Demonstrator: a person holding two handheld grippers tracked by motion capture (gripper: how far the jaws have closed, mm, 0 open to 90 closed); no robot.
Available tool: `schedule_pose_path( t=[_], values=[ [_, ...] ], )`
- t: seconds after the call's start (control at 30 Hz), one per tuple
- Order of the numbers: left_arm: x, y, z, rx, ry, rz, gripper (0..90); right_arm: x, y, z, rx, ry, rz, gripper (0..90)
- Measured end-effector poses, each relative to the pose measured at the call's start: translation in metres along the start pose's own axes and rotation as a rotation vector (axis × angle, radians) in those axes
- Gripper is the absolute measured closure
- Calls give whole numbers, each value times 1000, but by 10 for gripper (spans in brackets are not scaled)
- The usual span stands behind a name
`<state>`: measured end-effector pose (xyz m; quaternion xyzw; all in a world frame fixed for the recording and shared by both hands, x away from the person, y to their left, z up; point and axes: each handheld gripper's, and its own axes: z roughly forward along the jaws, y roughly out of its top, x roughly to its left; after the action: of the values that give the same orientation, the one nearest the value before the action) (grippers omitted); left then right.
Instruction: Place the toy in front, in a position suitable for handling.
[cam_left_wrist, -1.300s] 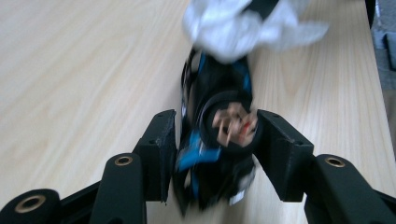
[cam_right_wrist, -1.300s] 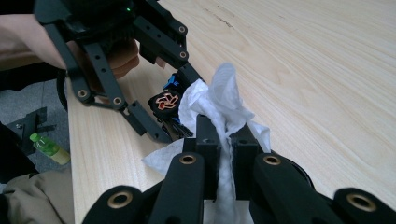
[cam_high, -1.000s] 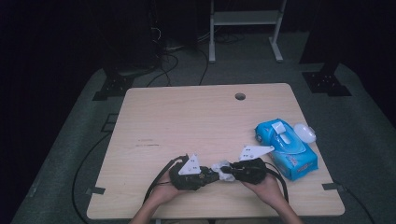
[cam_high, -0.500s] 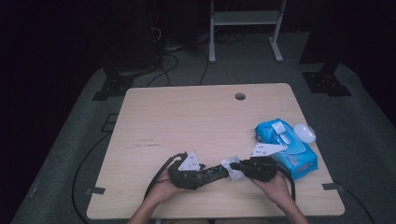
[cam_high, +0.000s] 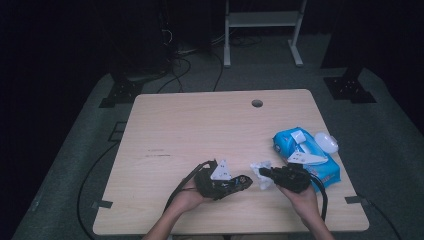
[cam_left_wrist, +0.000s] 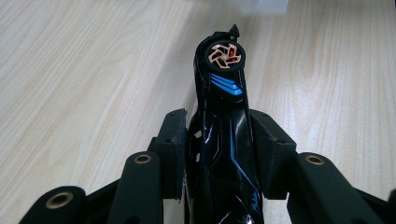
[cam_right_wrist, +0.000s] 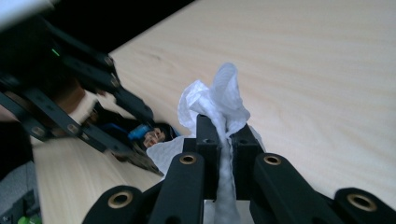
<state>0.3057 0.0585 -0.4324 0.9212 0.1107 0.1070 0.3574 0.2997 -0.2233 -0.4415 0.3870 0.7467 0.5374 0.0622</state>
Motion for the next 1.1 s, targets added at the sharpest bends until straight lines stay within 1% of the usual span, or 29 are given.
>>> schedule_pose_path(
  t=[0.07, 0.17, 0.27, 0.3, 0.37, 0.4, 0.43, 0.57, 0.6, 0.67, 0.73, 0.8, 0.83, 0.9, 0.93, 0.97, 1.03, 1.1],
  values=[
    [0, -1, -1, -5, -2, 0, 595, 0, -5, 8, 16, 20, 24, 849],
    [1, -4, -1, -19, -6, -8, 596, 3, -10, 18, 67, 19, 5, 849],
    [2, -7, -3, -23, -8, -8, 596, 4, -15, 26, 122, -1, -5, 850],
    [2, -7, -3, -28, -7, -13, 596, 3, -17, 28, 143, -9, 4, 850],
    [2, -10, -4, -37, -10, -21, 596, 2, -19, 31, 182, -20, 3, 849],
    [2, -10, -5, -39, -10, -21, 596, 3, -19, 32, 199, -29, -9, 849],
    [2, -11, -5, -41, -11, -18, 596, 4, -19, 32, 195, -28, -7, 848],
    [3, -11, -5, -41, -12, -17, 596, 5, -12, 25, 125, 4, 9, 849],
    [2, -11, -5, -41, -12, -17, 597, 4, -11, 25, 121, 8, 17, 849],
    [3, -10, -5, -40, -13, -17, 597, 3, -13, 27, 132, 11, 16, 849],
    [3, -11, -5, -42, -16, -20, 596, 3, -16, 31, 158, 8, 12, 848],
    [3, -12, -5, -47, -24, -30, 596, 4, -17, 34, 187, 2, 3, 848],
    [4, -12, -5, -51, -28, -34, 596, 4, -17, 34, 191, 4, -1, 848],
    [4, -12, -5, -49, -30, -29, 597, 4, -16, 33, 206, -4, -2, 848],
    [4, -12, -5, -50, -31, -29, 597, 4, -15, 32, 198, -6, -4, 848],
    [4, -12, -5, -54, -31, -32, 597, 4, -13, 29, 179, -2, 1, 848],
    [4, -12, -4, -57, -33, -29, 597, 5, -10, 25, 131, 20, 13, 848],
    [4, -12, -4, -58, -34, -28, 597, 6, -9, 24, 131, 24, 7, 848]
  ],
)
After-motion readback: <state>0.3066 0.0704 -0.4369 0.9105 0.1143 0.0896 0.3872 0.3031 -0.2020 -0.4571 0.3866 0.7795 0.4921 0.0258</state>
